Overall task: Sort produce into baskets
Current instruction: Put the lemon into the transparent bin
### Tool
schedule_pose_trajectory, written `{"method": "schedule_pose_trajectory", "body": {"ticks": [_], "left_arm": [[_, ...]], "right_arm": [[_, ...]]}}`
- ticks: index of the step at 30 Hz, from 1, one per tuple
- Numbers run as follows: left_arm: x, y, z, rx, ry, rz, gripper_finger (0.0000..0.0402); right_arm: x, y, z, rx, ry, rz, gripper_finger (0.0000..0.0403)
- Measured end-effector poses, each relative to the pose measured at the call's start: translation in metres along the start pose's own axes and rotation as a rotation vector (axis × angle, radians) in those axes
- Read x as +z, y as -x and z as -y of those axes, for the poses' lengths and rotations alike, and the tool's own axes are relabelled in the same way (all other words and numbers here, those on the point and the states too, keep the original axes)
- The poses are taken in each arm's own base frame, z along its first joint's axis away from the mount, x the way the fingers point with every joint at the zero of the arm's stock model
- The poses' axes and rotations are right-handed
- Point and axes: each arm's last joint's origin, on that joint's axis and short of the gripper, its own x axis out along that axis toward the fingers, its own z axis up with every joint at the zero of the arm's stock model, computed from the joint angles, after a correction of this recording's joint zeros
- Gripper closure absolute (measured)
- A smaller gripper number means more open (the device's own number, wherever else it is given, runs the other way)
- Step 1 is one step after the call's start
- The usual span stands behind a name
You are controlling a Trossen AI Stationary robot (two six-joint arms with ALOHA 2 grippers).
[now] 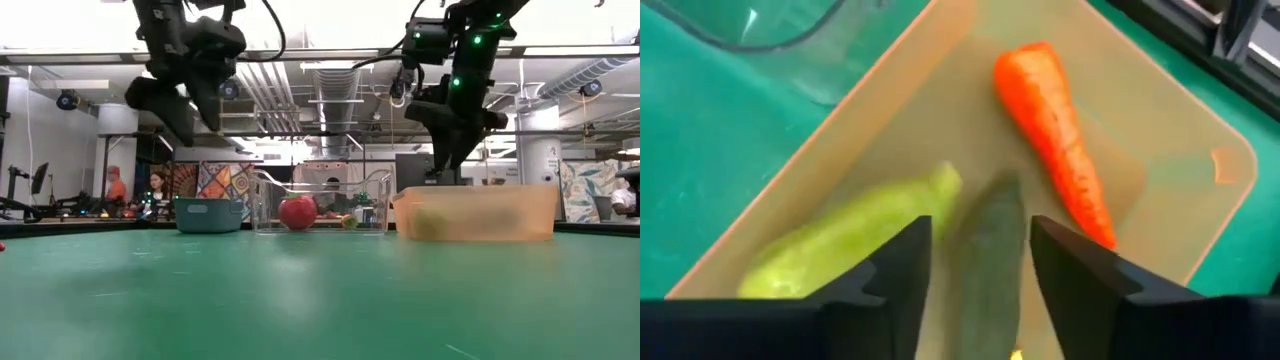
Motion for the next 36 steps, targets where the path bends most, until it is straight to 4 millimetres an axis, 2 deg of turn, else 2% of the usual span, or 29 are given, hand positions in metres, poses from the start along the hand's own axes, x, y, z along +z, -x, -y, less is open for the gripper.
{"method": "schedule_pose_trajectory", "body": {"ticks": [6, 12, 16, 24, 31, 36], "left_arm": [[-0.019, 0.002, 0.001, 0.007, 0.165, -0.189, 0.016], [-0.059, 0.01, -0.001, 0.225, 0.3, -0.352, 0.016], [-0.078, 0.011, 0.0, 0.31, 0.341, -0.363, 0.016], [-0.099, 0.002, -0.004, 0.382, 0.41, -0.362, 0.016], [-0.111, -0.009, -0.007, 0.39, 0.419, -0.357, 0.016], [-0.13, -0.023, -0.01, 0.37, 0.409, -0.39, 0.016]], "right_arm": [[0.001, 0.006, 0.001, 0.018, -0.021, 0.023, 0.0189], [0.005, 0.012, 0.001, 0.071, -0.047, 0.075, 0.0169], [0.009, 0.014, -0.001, 0.107, -0.056, 0.106, 0.016], [0.01, 0.014, -0.004, 0.154, -0.056, 0.107, 0.0146], [0.01, 0.014, -0.004, 0.161, -0.052, 0.102, 0.0143], [0.009, 0.014, -0.004, 0.179, -0.041, 0.089, 0.0143]]}}
